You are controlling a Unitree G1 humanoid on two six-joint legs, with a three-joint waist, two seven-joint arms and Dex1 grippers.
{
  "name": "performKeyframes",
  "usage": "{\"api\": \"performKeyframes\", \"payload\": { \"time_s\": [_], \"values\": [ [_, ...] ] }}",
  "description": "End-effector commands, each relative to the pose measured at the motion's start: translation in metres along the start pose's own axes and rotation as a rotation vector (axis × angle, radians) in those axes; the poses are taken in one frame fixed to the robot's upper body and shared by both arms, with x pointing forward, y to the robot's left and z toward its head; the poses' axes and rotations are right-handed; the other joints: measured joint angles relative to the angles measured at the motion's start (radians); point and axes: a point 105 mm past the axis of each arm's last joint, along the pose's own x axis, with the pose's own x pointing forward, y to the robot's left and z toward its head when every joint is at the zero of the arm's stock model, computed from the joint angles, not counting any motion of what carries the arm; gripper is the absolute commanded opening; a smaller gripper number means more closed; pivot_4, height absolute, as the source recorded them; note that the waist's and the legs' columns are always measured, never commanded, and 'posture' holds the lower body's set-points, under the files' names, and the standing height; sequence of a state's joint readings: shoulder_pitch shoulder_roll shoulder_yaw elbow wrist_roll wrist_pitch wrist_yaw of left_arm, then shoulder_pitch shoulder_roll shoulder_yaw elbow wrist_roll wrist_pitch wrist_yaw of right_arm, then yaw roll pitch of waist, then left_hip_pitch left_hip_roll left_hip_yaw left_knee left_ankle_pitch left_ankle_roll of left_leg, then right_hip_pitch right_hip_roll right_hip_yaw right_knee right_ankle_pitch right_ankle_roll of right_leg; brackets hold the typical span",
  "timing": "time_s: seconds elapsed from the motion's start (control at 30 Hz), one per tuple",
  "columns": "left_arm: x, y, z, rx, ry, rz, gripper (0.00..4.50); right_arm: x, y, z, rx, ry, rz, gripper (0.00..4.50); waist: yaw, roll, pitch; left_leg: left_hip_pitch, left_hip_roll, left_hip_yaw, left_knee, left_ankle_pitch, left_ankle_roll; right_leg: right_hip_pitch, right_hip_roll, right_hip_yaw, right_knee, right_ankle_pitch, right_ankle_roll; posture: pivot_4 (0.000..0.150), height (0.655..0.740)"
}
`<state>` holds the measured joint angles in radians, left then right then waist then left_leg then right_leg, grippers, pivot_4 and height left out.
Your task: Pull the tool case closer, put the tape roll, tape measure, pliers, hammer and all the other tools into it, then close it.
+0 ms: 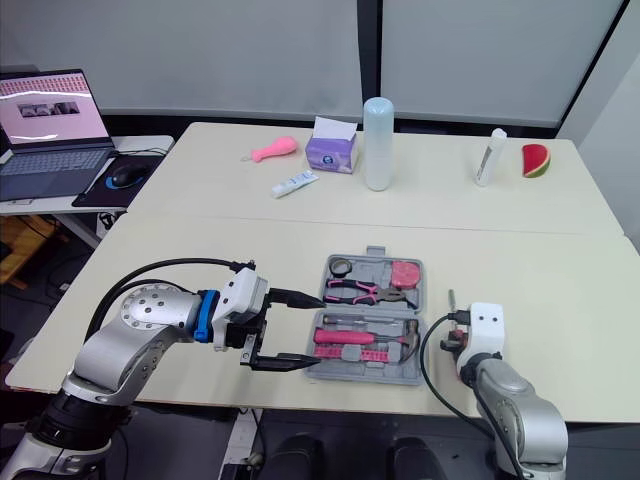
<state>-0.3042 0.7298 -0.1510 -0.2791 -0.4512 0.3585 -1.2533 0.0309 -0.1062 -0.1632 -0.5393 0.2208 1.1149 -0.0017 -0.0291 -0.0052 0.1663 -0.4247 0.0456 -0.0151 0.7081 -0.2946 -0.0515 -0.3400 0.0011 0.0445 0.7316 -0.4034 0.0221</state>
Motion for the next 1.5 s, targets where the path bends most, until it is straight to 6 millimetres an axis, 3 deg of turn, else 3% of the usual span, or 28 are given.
{"api": "performKeyframes", "payload": {
  "time_s": [0.03, 0.1, 0.17, 0.3, 0.5, 0.57, 0.7, 0.8, 0.93, 1.17, 1.33, 1.5],
  "values": [
    [0.002, -0.003, 0.006, 0.039, -0.012, -0.008, 4.5, 0.0, -0.002, 0.001, 0.013, -0.02, -0.011, 0.82, 0.0, 0.0, 0.0, 0.0, 0.0, 0.0, 0.0, 0.0, 0.0, 0.0, 0.0, 0.0, 0.0, 0.0, 0.0, 0.15, 0.6921],
    [0.003, -0.003, 0.007, 0.039, -0.012, -0.006, 4.5, 0.0, -0.003, 0.002, 0.038, -0.03, -0.015, 0.82, -0.001, 0.0, 0.0, 0.0, 0.0, 0.0, 0.0, 0.0, 0.0, -0.001, 0.0, 0.0, 0.001, 0.0, 0.0, 0.15, 0.6921],
    [0.003, -0.003, 0.007, 0.038, -0.013, -0.004, 4.5, -0.002, -0.003, 0.005, 0.049, -0.043, -0.01, 1.53, -0.001, 0.0, 0.0, 0.0, 0.0, 0.0, 0.0, 0.0, 0.0, -0.001, 0.0, 0.0, 0.001, 0.0, 0.0, 0.15, 0.6921],
    [0.003, -0.002, 0.006, 0.038, -0.012, 0.005, 4.5, -0.009, 0.0, 0.013, 0.062, -0.06, 0.014, 2.26, 0.0, 0.0, 0.0, 0.0, 0.0, 0.0, 0.0, 0.0, 0.0, -0.001, 0.0, 0.0, 0.001, 0.0, 0.0, 0.15, 0.6921],
    [-0.002, -0.001, 0.003, 0.033, -0.001, 0.031, 4.5, -0.032, -0.003, 0.03, 0.046, -0.088, 0.061, 3.69, -0.001, 0.0, 0.0, -0.001, 0.0, 0.0, 0.0, 0.0, 0.0, -0.002, 0.0, 0.0, 0.001, 0.0, 0.0, 0.15, 0.6921],
    [-0.004, -0.001, 0.002, 0.032, 0.002, 0.036, 4.5, -0.038, -0.004, 0.036, 0.003, -0.088, 0.091, 3.69, -0.001, 0.0, 0.0, -0.002, 0.0, 0.0, 0.0, 0.0, 0.0, -0.002, 0.0, 0.0, 0.001, 0.0, 0.0, 0.15, 0.6921],
    [-0.006, -0.001, 0.001, 0.032, 0.007, 0.043, 4.5, -0.05, 0.004, 0.047, -0.331, -0.016, 0.289, 3.69, -0.001, 0.001, 0.001, -0.002, -0.001, 0.001, 0.0, 0.0, 0.0, -0.002, 0.0, 0.0, 0.001, 0.0, 0.0, 0.15, 0.6921],
    [-0.007, 0.0, 0.001, 0.036, 0.01, 0.045, 4.5, -0.056, 0.01, 0.053, -0.716, 0.025, 0.454, 3.69, -0.002, 0.001, 0.002, -0.001, 0.0, 0.0, 0.0, 0.0, 0.001, -0.002, 0.0, 0.0, 0.0, 0.0, 0.0, 0.15, 0.6921],
    [-0.007, -0.002, 0.004, 0.044, 0.012, 0.045, 4.5, -0.05, 0.006, 0.061, -1.361, 0.076, 0.667, 3.69, -0.005, 0.001, 0.004, -0.001, -0.001, -0.001, 0.0, 0.0, 0.001, -0.002, 0.001, 0.0, -0.001, 0.0, 0.0, 0.15, 0.6921],
    [-0.005, -0.009, 0.005, 0.047, 0.014, 0.029, 4.5, -0.026, -0.006, 0.067, -2.128, 0.207, 0.92, 3.69, -0.007, 0.001, 0.008, -0.001, 0.0, -0.001, 0.002, 0.0, 0.001, -0.001, -0.002, 0.0, -0.002, 0.0, 0.0, 0.15, 0.6921],
    [-0.002, -0.013, 0.004, 0.05, 0.014, 0.026, 4.5, -0.009, -0.003, 0.063, -2.358, 0.255, 1.07, 3.69, -0.004, -0.001, 0.01, -0.001, 0.0, -0.001, 0.003, 0.001, -0.001, 0.0, -0.003, -0.002, -0.002, 0.0, 0.0, 0.15, 0.6921],
    [-0.001, -0.018, 0.002, 0.045, 0.013, 0.03, 4.5, 0.004, 0.001, 0.058, -2.431, 0.265, 1.15, 3.69, -0.002, -0.001, 0.01, -0.001, 0.0, -0.001, 0.004, 0.001, -0.001, 0.001, -0.004, -0.002, -0.002, 0.0, 0.0, 0.15, 0.6921]
  ]
}}
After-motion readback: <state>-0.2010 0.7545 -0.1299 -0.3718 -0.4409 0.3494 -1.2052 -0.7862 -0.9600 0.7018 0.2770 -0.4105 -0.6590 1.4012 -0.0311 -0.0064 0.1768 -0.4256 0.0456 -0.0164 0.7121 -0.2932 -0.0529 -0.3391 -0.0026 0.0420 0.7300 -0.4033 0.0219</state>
